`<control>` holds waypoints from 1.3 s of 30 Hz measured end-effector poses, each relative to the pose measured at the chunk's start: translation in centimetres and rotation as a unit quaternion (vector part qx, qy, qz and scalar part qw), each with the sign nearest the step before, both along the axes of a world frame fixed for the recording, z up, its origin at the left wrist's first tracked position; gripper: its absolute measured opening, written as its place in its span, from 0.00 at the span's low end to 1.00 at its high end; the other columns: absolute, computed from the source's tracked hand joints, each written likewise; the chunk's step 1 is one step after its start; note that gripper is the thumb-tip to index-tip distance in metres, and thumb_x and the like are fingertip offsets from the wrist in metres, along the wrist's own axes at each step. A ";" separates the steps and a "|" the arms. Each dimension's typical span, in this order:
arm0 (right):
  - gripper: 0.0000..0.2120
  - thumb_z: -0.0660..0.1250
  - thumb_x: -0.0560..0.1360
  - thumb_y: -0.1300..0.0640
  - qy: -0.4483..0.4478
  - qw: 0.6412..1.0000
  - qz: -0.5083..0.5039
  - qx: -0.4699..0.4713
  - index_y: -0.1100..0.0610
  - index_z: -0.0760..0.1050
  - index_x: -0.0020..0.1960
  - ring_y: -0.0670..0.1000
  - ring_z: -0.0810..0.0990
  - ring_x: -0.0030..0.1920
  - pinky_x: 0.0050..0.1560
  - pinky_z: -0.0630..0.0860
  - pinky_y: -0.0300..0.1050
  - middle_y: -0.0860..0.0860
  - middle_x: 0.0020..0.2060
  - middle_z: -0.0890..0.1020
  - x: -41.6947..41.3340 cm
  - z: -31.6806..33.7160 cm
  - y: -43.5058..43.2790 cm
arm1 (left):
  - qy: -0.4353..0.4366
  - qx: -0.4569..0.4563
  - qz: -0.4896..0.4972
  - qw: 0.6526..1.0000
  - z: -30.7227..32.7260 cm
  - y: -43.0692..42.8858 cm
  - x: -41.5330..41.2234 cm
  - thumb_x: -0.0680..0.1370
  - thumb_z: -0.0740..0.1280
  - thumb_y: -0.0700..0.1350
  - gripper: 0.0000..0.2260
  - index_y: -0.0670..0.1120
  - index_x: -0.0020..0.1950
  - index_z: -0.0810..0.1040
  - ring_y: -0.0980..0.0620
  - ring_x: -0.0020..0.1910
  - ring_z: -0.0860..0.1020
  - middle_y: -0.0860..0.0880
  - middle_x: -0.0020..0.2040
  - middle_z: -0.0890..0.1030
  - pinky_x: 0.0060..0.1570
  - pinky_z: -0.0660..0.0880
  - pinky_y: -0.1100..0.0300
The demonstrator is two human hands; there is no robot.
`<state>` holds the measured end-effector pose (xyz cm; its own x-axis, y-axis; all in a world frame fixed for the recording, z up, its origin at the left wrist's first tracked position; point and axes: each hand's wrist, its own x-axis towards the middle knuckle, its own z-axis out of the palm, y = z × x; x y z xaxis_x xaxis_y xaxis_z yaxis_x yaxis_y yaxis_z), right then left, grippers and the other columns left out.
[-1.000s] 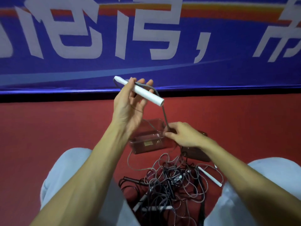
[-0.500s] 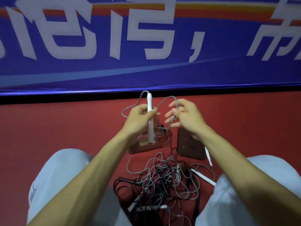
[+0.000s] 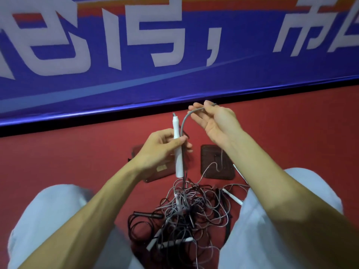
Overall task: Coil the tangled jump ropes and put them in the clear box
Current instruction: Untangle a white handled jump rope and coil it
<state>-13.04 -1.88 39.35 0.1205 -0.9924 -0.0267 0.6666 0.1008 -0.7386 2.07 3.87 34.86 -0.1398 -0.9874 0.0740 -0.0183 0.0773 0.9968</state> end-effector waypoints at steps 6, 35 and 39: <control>0.12 0.58 0.83 0.55 0.147 0.989 0.025 -0.007 0.64 0.72 0.52 0.56 0.83 0.39 0.38 0.83 0.47 0.59 0.42 0.81 0.8 -1.1 0.1 | 0.121 0.004 0.091 0.988 1.1 -0.1 0.7 0.80 0.64 0.39 0.04 0.39 0.48 0.76 0.46 0.40 0.84 0.43 0.39 0.83 0.38 0.81 0.58; 0.09 0.54 0.83 0.61 0.402 0.910 0.103 0.003 0.58 0.67 0.45 0.56 0.76 0.31 0.30 0.82 0.55 0.56 0.35 0.71 2.5 -3.9 0.1 | 0.156 0.098 0.225 0.957 1.8 -0.8 5.5 0.84 0.58 0.41 0.10 0.40 0.45 0.74 0.47 0.35 0.82 0.43 0.43 0.81 0.37 0.81 0.52; 0.09 0.54 0.83 0.62 0.245 0.965 0.070 0.051 0.59 0.68 0.46 0.52 0.71 0.32 0.27 0.80 0.46 0.55 0.36 0.70 1.0 -2.0 -0.4 | -0.049 0.098 0.118 0.987 1.2 -0.1 4.3 0.82 0.62 0.41 0.07 0.40 0.50 0.77 0.57 0.29 0.80 0.44 0.44 0.83 0.25 0.74 0.66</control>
<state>-12.02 -2.30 37.39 0.2019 -0.9562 -0.2118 0.2131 0.2540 -0.9435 6.34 3.76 36.10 0.0998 -0.9871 -0.1251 -0.1094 -0.1358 0.9847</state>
